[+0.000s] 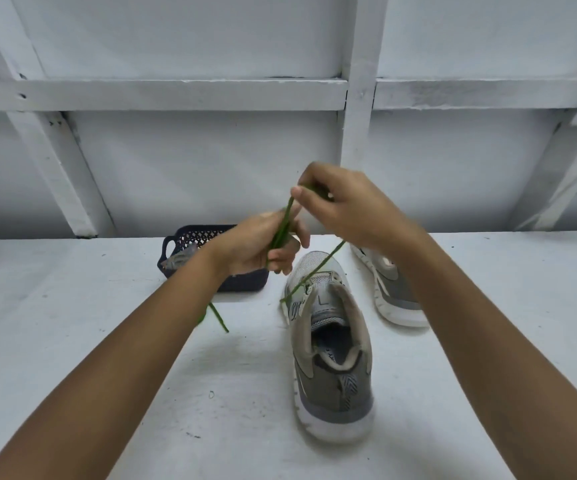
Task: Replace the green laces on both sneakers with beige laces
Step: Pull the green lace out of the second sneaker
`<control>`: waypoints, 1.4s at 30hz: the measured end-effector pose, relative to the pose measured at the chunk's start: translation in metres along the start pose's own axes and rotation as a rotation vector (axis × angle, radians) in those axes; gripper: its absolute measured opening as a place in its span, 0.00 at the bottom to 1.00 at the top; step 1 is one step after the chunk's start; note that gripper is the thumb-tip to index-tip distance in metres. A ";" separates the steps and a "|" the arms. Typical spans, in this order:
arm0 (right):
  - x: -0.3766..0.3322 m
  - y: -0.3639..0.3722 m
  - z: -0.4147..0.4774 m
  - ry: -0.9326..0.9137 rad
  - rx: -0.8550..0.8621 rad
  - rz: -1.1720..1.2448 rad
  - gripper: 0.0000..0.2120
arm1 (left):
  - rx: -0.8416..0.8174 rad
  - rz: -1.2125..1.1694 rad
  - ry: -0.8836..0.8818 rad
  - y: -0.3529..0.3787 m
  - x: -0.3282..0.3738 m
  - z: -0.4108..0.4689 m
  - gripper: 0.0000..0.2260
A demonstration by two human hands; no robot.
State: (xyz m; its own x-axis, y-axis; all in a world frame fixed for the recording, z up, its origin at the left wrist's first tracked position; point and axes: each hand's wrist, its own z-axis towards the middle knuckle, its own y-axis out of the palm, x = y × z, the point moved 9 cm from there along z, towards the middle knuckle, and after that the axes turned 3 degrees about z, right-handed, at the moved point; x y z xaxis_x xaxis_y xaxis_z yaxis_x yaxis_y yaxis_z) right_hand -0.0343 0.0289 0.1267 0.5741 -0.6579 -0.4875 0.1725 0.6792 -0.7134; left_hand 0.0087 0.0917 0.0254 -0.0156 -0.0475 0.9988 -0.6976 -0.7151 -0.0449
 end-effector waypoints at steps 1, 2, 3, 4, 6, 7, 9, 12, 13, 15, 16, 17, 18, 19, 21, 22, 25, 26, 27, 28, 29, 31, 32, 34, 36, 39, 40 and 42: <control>0.008 -0.001 0.006 0.015 0.006 0.009 0.06 | -0.071 -0.059 -0.012 0.008 -0.002 0.000 0.28; 0.015 -0.001 0.011 0.035 0.009 0.058 0.07 | -0.147 -0.135 -0.008 0.014 -0.002 0.000 0.31; 0.026 0.001 0.015 0.073 0.008 0.170 0.07 | -0.218 -0.206 0.008 0.020 0.001 -0.001 0.33; 0.037 0.006 0.017 0.129 0.003 0.337 0.08 | -0.272 -0.255 0.028 0.024 0.005 -0.002 0.32; 0.059 0.024 0.016 0.258 -0.013 0.680 0.09 | -0.326 -0.275 0.079 0.030 0.012 -0.002 0.27; 0.067 0.036 0.014 0.308 -0.017 0.800 0.09 | -0.329 -0.263 0.106 0.031 0.016 -0.002 0.23; 0.079 0.060 0.008 0.395 -0.017 0.937 0.12 | -0.329 -0.270 0.158 0.033 0.026 -0.001 0.20; 0.079 0.089 -0.007 0.481 -0.046 0.968 0.13 | -0.195 -0.423 0.220 0.020 0.043 0.004 0.24; 0.075 0.095 -0.012 0.481 -0.074 0.930 0.14 | -0.098 -0.471 0.230 0.009 0.047 0.006 0.26; 0.064 0.102 -0.022 0.446 -0.128 0.811 0.13 | 0.084 -0.524 0.260 -0.014 0.053 0.007 0.27; 0.058 0.104 -0.026 0.424 -0.150 0.753 0.13 | 0.148 -0.534 0.280 -0.023 0.056 0.006 0.28; 0.051 0.104 -0.029 0.407 -0.167 0.705 0.13 | 0.195 -0.537 0.291 -0.030 0.058 0.006 0.28; 0.044 0.103 -0.033 0.395 -0.181 0.668 0.14 | 0.230 -0.534 0.293 -0.036 0.059 0.005 0.28; 0.037 0.101 -0.036 0.380 -0.197 0.637 0.14 | 0.260 -0.527 0.291 -0.041 0.059 0.005 0.28; 0.020 0.097 -0.044 0.333 -0.255 0.590 0.15 | 0.311 -0.503 0.291 -0.050 0.059 0.003 0.27; 0.012 0.095 -0.047 0.310 -0.289 0.580 0.14 | 0.329 -0.487 0.291 -0.055 0.058 0.002 0.27; -0.004 0.081 -0.049 0.249 -0.285 0.562 0.11 | 0.363 -0.433 0.255 -0.063 0.048 0.000 0.25; -0.006 0.071 -0.045 0.214 -0.234 0.520 0.10 | 0.368 -0.394 0.224 -0.064 0.043 0.000 0.24; -0.008 0.058 -0.039 0.173 -0.170 0.448 0.10 | 0.368 -0.339 0.185 -0.063 0.036 0.000 0.23; -0.010 0.045 -0.033 0.130 -0.105 0.361 0.09 | 0.359 -0.280 0.146 -0.060 0.030 0.001 0.23; -0.011 0.032 -0.026 0.096 -0.051 0.271 0.08 | 0.335 -0.229 0.109 -0.055 0.024 0.001 0.23; -0.011 0.013 -0.012 0.068 0.024 0.147 0.08 | 0.244 -0.143 0.060 -0.040 0.015 0.002 0.26; -0.008 0.006 -0.006 0.064 0.050 0.120 0.08 | 0.183 -0.113 0.050 -0.031 0.012 0.002 0.29; -0.001 -0.001 0.007 0.062 0.081 0.093 0.08 | 0.036 -0.105 0.052 -0.011 0.008 0.001 0.33; 0.015 0.002 0.017 0.096 0.070 0.218 0.09 | -0.104 -0.132 0.072 0.006 0.008 -0.003 0.34; 0.050 0.027 0.019 0.253 -0.012 0.718 0.10 | -0.223 -0.197 0.146 0.020 0.019 -0.007 0.25; 0.060 0.040 0.017 0.310 -0.041 0.852 0.11 | -0.225 -0.221 0.181 0.020 0.024 -0.008 0.21; 0.072 0.064 0.007 0.406 -0.074 1.016 0.12 | -0.188 -0.295 0.260 0.014 0.039 -0.008 0.17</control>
State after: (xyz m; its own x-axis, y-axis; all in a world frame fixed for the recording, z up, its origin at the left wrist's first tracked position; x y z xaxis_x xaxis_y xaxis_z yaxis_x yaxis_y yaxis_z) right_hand 0.0238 0.0281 0.0497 0.1124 0.1303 -0.9851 -0.2878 0.9531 0.0933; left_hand -0.0076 0.0850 0.0636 0.0408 0.3339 0.9417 -0.8173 -0.5310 0.2237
